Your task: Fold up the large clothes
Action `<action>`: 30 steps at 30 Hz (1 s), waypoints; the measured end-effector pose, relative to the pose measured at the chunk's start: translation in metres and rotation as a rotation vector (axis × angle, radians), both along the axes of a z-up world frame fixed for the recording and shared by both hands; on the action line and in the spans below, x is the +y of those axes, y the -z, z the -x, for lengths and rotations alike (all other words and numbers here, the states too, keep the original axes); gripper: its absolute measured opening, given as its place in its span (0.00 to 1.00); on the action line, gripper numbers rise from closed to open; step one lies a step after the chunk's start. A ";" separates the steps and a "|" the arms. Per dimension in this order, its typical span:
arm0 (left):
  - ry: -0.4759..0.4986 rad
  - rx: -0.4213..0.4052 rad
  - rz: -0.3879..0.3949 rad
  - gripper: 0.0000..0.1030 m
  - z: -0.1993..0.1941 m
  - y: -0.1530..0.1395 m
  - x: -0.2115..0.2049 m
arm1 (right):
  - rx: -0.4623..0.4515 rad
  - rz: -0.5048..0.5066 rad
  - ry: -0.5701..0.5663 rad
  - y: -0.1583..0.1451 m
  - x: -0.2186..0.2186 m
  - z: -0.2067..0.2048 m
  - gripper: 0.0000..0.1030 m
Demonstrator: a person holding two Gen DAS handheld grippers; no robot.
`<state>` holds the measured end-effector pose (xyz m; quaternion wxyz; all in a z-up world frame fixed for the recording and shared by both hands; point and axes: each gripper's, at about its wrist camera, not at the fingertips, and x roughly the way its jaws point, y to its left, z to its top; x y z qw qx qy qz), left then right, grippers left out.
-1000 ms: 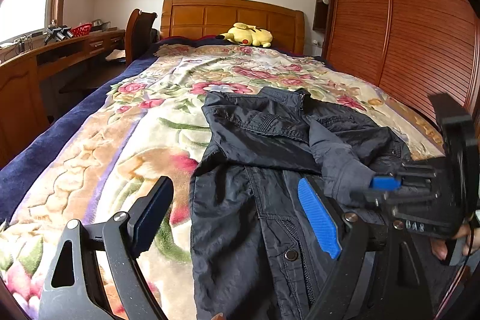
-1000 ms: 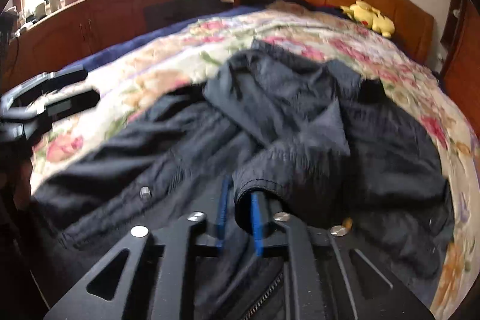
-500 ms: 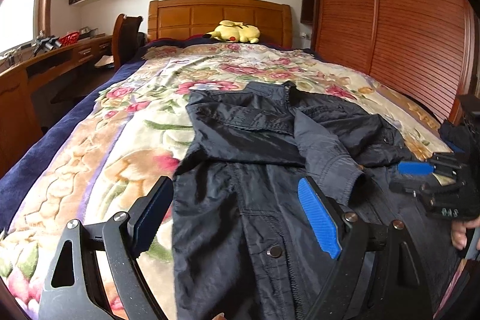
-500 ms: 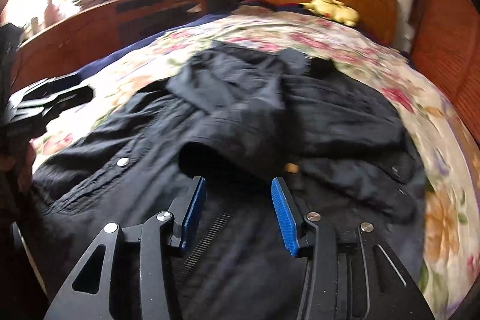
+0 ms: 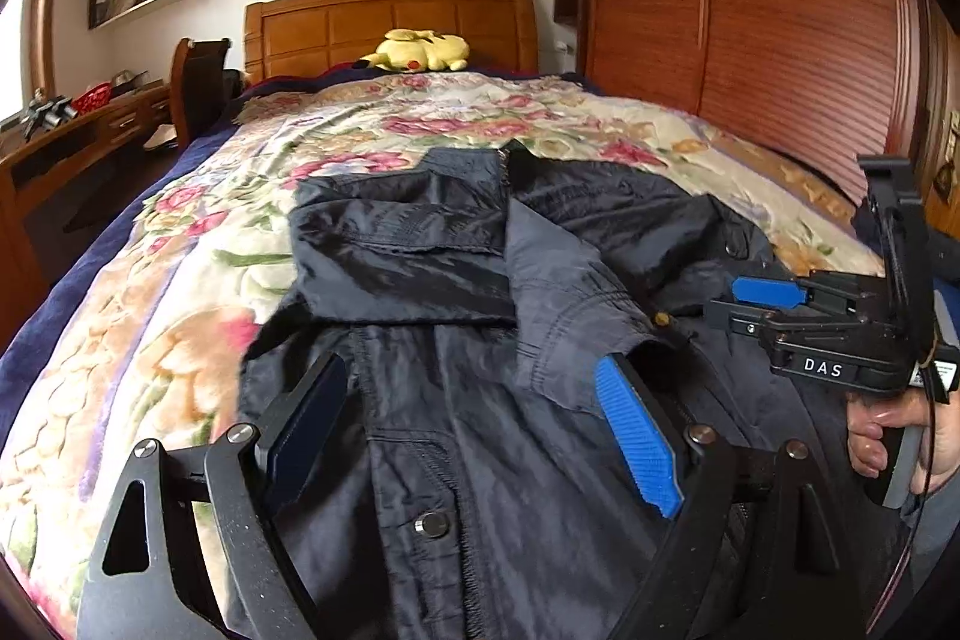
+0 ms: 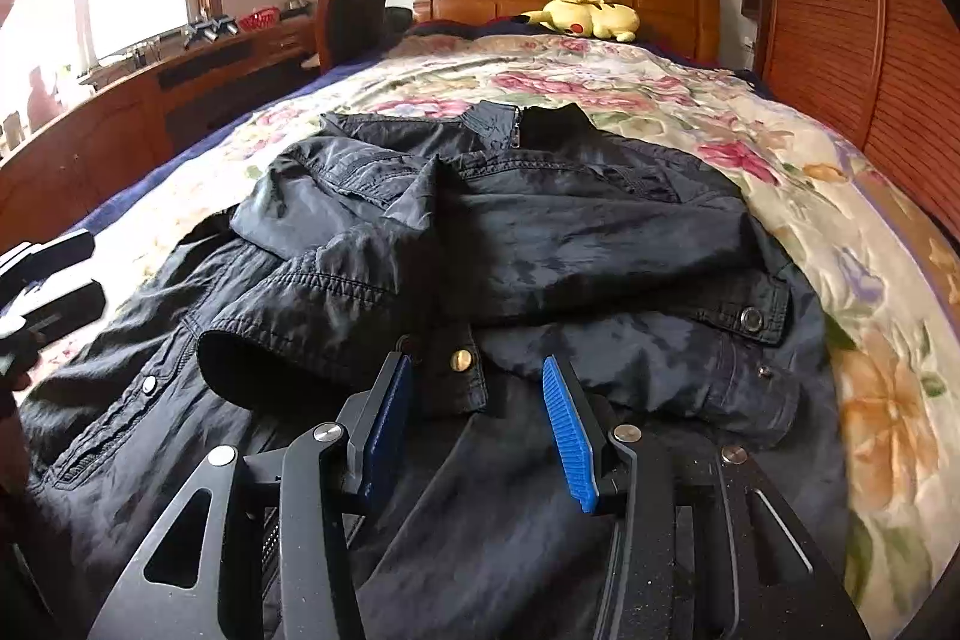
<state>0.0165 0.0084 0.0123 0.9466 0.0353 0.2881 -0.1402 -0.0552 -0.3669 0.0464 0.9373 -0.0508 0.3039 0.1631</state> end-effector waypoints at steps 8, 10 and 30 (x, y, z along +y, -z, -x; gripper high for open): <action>0.063 0.043 -0.059 0.83 -0.006 0.010 -0.030 | 0.015 -0.014 -0.015 -0.003 -0.034 0.002 0.46; 0.076 0.049 -0.082 0.83 -0.008 0.011 -0.038 | 0.016 -0.021 -0.003 -0.005 -0.041 0.002 0.46; 0.068 0.034 -0.147 0.06 -0.044 0.002 -0.056 | 0.013 -0.041 0.014 -0.007 -0.049 0.002 0.46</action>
